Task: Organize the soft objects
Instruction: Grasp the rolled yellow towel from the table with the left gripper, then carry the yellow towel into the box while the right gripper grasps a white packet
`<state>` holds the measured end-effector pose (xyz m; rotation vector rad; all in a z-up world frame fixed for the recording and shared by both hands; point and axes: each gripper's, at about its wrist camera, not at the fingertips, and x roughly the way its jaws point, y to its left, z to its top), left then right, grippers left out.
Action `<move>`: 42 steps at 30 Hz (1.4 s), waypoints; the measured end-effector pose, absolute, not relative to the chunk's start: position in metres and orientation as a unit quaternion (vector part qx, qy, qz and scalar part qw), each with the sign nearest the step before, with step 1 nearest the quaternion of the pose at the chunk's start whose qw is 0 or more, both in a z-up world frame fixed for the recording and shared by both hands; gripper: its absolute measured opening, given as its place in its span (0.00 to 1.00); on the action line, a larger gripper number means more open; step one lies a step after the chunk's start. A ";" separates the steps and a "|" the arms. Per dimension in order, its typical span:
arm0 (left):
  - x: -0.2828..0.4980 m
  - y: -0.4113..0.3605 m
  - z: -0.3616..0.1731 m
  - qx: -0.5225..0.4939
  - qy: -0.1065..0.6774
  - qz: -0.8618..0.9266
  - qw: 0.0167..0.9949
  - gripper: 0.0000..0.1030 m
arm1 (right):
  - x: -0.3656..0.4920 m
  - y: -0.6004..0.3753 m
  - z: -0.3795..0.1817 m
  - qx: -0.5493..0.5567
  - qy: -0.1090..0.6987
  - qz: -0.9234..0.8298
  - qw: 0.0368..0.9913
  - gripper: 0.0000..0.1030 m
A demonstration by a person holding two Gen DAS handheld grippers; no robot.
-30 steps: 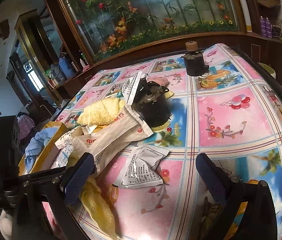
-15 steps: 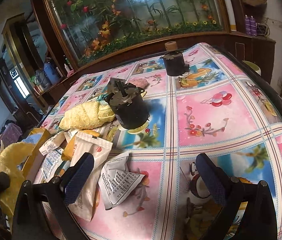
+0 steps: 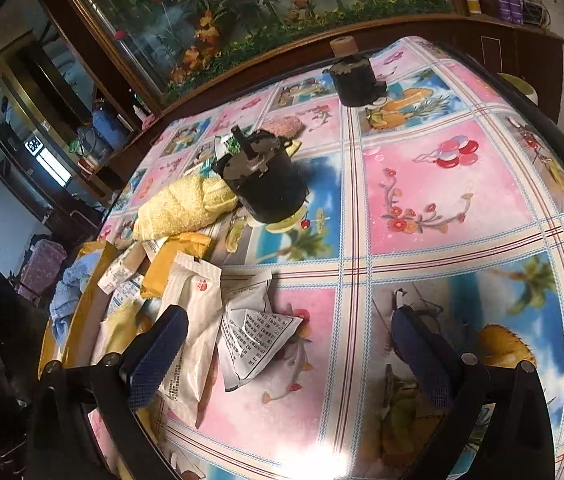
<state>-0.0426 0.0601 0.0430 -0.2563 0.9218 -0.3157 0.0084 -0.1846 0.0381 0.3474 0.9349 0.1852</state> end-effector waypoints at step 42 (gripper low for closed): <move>-0.078 0.166 0.094 -0.207 0.373 -0.135 0.894 0.35 | -0.023 -0.071 0.132 0.104 0.400 0.237 0.879 0.36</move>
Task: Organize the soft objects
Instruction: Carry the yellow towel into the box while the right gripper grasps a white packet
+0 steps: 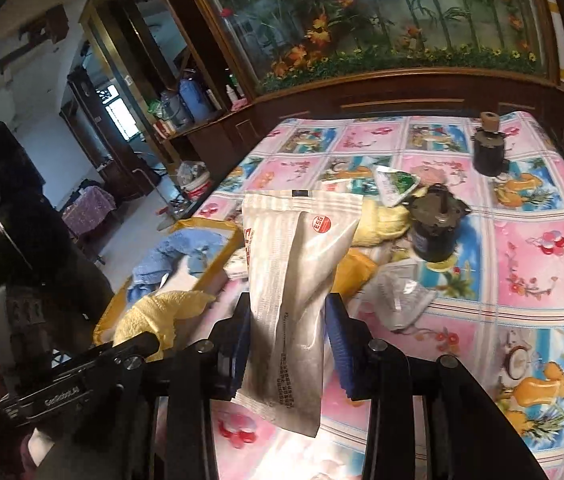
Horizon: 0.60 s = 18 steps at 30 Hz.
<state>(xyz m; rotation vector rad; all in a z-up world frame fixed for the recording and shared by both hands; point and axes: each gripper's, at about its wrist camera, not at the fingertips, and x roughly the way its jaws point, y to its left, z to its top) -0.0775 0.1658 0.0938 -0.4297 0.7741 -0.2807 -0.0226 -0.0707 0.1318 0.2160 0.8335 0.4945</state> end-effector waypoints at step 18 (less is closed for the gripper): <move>0.003 0.285 0.042 -0.193 0.430 0.001 0.882 0.36 | 0.054 0.121 0.073 0.144 0.514 0.332 0.778 0.38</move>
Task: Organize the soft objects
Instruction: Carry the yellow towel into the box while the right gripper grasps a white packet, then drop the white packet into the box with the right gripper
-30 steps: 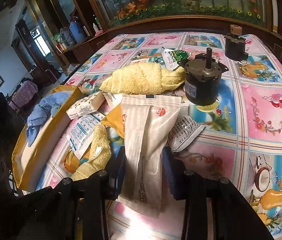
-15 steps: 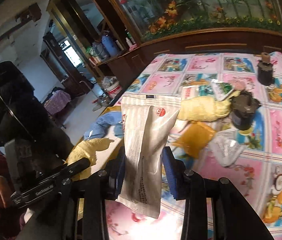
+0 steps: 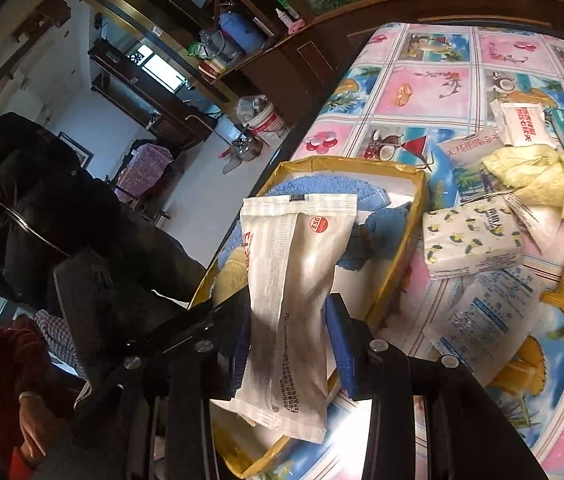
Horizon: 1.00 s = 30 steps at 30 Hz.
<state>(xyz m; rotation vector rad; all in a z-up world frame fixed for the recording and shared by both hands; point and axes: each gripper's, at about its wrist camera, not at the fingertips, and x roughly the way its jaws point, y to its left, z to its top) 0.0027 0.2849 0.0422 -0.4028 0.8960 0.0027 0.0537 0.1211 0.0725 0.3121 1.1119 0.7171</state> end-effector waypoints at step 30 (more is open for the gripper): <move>-0.064 0.235 0.099 -0.185 0.362 -0.052 0.912 0.70 | 0.017 -0.035 0.086 0.110 0.434 0.198 0.872 0.74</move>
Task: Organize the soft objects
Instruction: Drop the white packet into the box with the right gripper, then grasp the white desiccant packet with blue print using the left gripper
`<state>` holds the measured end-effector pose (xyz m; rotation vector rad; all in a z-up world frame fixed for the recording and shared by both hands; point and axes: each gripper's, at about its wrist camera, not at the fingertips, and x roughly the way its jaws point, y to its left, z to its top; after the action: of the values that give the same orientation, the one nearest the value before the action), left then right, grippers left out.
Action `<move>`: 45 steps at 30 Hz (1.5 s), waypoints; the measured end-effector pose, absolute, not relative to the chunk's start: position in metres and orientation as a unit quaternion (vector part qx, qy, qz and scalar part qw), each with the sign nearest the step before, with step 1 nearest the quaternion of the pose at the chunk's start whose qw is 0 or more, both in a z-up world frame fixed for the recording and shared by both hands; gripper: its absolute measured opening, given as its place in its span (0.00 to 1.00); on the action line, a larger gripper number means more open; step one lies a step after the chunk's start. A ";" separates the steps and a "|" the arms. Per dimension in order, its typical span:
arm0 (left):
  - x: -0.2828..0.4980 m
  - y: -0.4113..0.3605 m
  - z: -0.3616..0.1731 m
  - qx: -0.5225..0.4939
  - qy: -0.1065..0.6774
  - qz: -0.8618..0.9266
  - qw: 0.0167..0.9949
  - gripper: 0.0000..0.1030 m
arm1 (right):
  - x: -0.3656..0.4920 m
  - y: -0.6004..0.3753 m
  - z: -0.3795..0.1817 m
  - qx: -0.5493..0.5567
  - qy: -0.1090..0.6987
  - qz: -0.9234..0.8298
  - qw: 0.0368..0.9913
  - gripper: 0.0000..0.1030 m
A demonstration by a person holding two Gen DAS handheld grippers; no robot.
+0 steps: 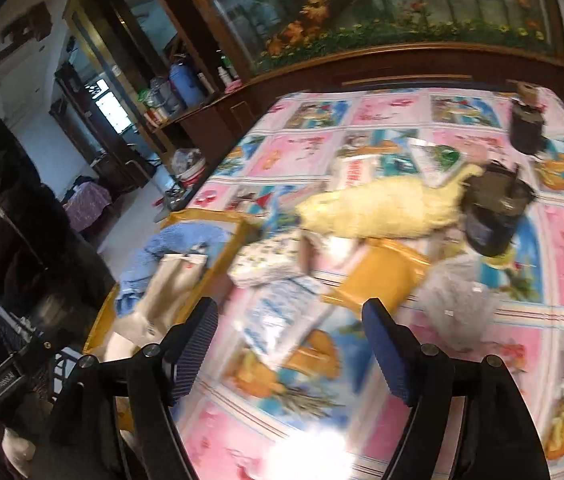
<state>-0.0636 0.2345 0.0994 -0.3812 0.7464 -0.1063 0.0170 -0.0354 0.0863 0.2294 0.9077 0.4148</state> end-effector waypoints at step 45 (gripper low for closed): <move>0.038 0.056 0.013 -0.019 0.463 -0.106 0.880 0.48 | 0.074 -0.108 0.018 0.036 0.457 0.149 0.876 0.54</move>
<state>0.0378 0.0563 0.0134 -0.0393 0.9656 -0.2208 0.0744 -0.1081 0.0184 0.0755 0.9527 0.3119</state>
